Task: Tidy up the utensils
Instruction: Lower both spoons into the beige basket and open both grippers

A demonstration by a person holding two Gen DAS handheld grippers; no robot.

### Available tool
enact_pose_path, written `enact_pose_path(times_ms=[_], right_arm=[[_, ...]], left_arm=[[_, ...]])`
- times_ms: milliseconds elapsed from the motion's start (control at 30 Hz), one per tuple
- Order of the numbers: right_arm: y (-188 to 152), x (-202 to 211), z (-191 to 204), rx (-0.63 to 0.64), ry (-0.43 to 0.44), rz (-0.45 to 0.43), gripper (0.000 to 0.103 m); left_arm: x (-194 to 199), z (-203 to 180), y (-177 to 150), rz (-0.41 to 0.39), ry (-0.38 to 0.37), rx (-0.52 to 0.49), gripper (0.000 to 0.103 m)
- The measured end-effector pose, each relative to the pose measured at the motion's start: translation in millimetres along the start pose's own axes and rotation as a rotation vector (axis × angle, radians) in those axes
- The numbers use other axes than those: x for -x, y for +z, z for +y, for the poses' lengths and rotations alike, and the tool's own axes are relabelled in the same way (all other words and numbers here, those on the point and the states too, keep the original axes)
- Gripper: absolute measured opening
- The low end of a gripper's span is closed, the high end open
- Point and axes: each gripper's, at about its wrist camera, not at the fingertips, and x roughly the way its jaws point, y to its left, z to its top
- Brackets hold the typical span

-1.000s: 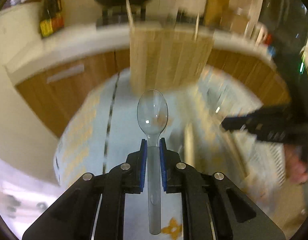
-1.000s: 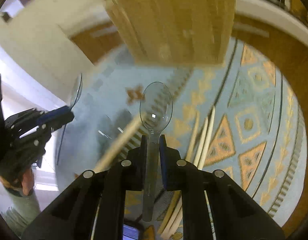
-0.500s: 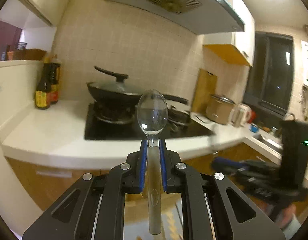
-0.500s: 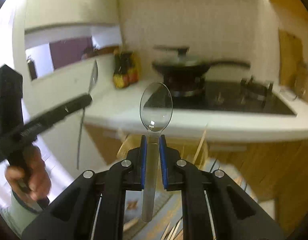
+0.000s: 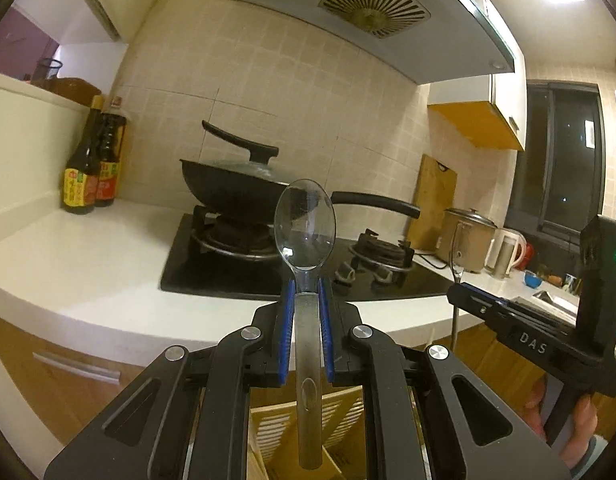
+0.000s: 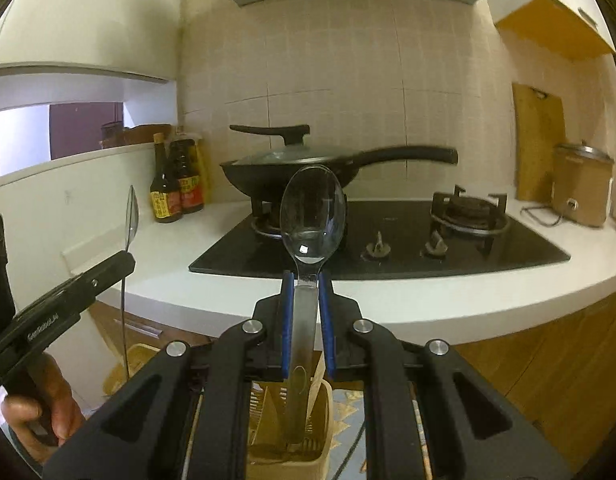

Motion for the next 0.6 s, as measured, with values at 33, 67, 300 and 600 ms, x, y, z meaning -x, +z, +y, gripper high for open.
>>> enact_pose_path(times_ms=[33, 67, 300, 600], right_arm=[[-4.3, -1.3, -1.4, -0.011, 0.006, -0.002, 0.011], [-7.2, -3.1, -2.6, -0.019, 0.014, -0.002, 0.011], [-19.2, -3.4, -1.3, -0.008, 0.032, 0.012, 0.011], [-25.4, 31.6, -9.5, -0.055, 0.065, 0.054, 0.024]], left_arm=[[-0.8, 0.1, -3.0, 0.000, 0.001, -0.005, 0.011], [-0.1, -0.5, -5.4, -0.013, 0.010, -0.017, 0.011], [12.5, -4.6, -9.6, -0.025, 0.013, -0.051, 0.015], [45.0, -6.8, -0.7, -0.007, -0.019, -0.042, 0.047]])
